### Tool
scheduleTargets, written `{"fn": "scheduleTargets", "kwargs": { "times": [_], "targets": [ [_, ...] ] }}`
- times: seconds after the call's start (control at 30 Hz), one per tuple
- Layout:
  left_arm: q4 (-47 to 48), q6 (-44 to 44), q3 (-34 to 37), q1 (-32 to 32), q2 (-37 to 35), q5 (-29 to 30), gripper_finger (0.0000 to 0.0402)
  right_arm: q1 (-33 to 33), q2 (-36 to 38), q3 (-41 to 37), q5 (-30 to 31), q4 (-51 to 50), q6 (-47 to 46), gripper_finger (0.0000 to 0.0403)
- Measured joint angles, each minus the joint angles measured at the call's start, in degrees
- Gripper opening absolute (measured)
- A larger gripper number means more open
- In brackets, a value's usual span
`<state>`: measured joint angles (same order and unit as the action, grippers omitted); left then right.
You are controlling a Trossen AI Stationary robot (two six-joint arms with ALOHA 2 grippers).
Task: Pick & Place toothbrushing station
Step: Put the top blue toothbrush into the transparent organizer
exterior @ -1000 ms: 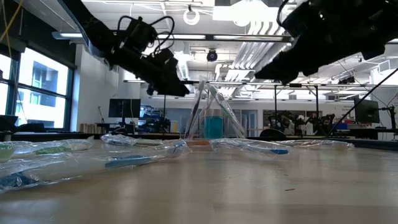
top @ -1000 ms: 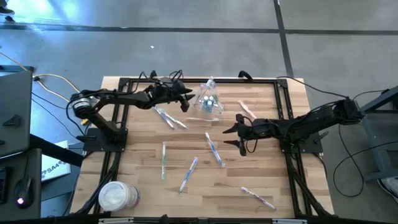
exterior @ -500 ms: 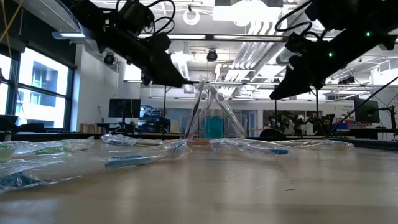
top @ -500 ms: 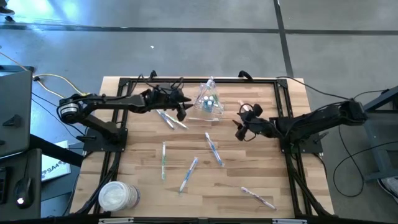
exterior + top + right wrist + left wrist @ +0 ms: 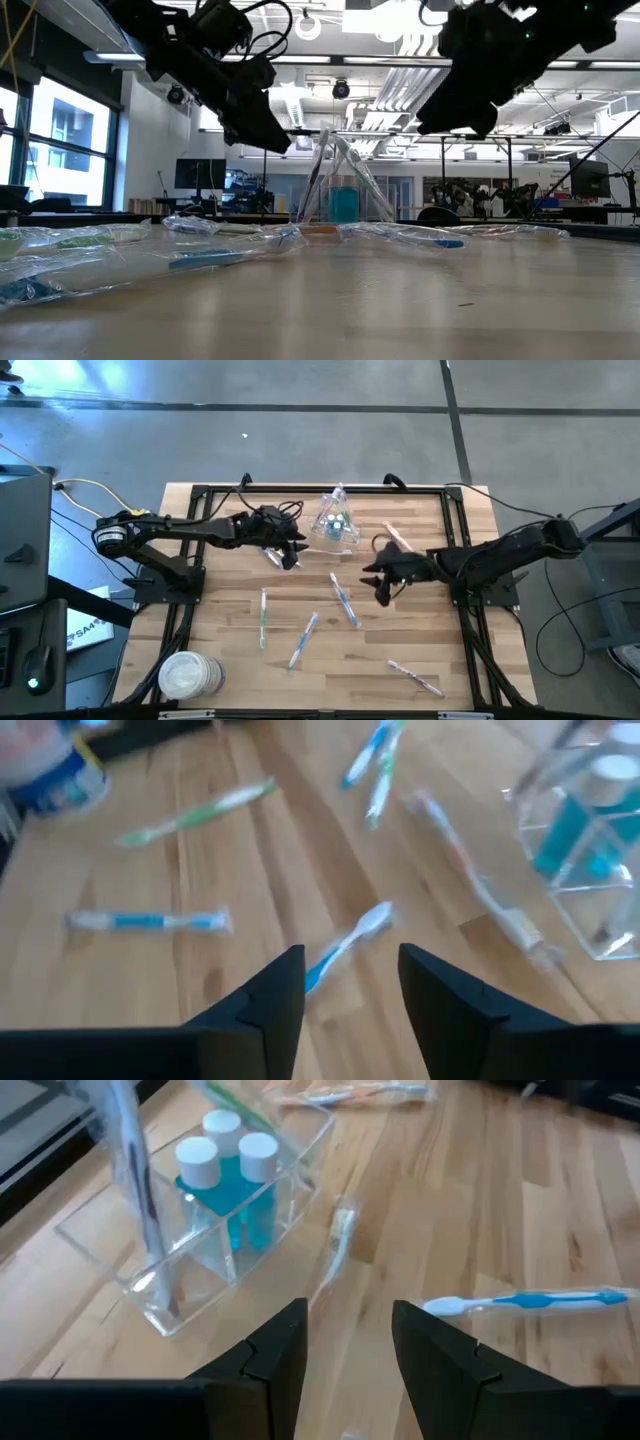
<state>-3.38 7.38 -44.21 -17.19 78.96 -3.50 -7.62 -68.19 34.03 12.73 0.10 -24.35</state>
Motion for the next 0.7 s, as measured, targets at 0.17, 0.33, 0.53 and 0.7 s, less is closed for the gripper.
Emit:
{"fn": "scheduleTargets", "kwargs": {
  "times": [0.17,0.33,0.53,0.7],
  "targets": [
    [0.4,0.0,0.0,0.0,0.0,0.9,0.0148,-3.9,-6.0,4.9,2.8,-0.3,0.4,0.0139],
    [1.3,-0.2,0.0,0.0,0.0,1.1,0.0148,-4.0,-13.2,10.2,2.5,-1.6,0.1,0.0162],
    [3.2,-1.1,0.0,0.0,-0.5,1.5,0.0148,-3.1,-21.8,18.9,2.2,-11.0,-1.5,0.0222],
    [6.1,-1.5,0.1,0.0,-1.3,1.6,0.0148,-0.8,-26.0,23.7,3.1,-16.6,-6.6,0.0256]
  ]
}}
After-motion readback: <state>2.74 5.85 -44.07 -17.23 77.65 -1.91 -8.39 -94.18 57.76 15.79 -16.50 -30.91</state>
